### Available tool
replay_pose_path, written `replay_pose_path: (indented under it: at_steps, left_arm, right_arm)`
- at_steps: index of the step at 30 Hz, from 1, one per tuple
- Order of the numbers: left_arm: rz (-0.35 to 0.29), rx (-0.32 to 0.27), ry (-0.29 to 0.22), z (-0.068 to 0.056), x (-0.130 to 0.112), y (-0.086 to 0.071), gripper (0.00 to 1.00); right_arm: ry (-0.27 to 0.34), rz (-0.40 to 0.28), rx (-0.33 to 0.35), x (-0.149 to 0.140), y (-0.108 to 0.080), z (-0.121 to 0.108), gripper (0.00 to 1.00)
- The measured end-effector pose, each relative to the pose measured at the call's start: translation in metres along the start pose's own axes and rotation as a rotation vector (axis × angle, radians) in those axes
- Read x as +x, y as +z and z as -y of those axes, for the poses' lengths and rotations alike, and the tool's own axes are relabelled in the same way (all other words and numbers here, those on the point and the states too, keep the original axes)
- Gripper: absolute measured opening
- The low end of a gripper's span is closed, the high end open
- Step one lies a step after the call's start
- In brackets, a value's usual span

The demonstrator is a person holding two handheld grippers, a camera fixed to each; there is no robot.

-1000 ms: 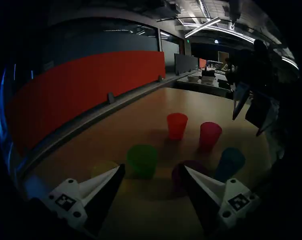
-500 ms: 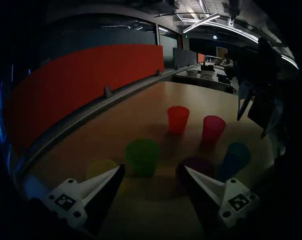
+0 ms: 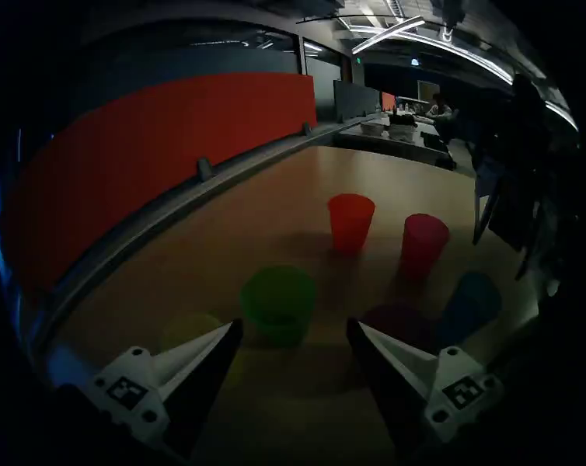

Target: Pour water

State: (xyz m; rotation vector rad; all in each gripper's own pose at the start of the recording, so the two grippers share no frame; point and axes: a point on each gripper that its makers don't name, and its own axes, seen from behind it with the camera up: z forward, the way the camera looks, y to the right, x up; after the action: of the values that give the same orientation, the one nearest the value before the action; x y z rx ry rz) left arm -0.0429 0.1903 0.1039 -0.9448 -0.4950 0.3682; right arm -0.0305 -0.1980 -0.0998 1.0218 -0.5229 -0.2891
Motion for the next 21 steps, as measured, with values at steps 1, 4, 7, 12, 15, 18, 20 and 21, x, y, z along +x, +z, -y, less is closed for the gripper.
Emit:
replay_pose_path:
  at_steps: [1, 4, 7, 12, 15, 18, 20, 21]
  left_arm:
    - [0.002, 0.000, 0.000, 0.000, -0.001, 0.002, 0.99]
    - [0.007, 0.000, 0.000, 0.002, -0.001, 0.005, 0.99]
    - [0.012, -0.002, -0.001, 0.003, -0.001, 0.009, 0.99]
    - [0.023, 0.000, 0.004, 0.008, -0.002, 0.015, 0.99]
    - [0.026, 0.002, 0.005, 0.010, -0.001, 0.018, 0.99]
    - [0.025, -0.001, 0.001, 0.011, 0.001, 0.021, 0.99]
    - [0.024, 0.000, 0.000, 0.012, 0.001, 0.023, 0.99]
    - [0.025, -0.001, 0.000, 0.013, 0.001, 0.024, 0.99]
  right_arm:
    - [-0.001, 0.001, 0.001, -0.001, 0.001, 0.000, 0.97]
    - [-0.006, 0.005, 0.003, -0.004, 0.003, 0.002, 0.97]
    - [-0.009, 0.010, 0.006, -0.007, 0.005, 0.003, 0.97]
    - [-0.015, 0.017, 0.009, -0.013, 0.009, 0.003, 0.97]
    - [-0.019, 0.020, 0.010, -0.015, 0.011, 0.003, 0.97]
    - [-0.024, 0.024, 0.008, -0.018, 0.013, 0.003, 0.97]
    - [-0.025, 0.025, 0.006, -0.019, 0.014, 0.002, 0.97]
    - [-0.026, 0.027, 0.006, -0.020, 0.014, 0.002, 0.97]
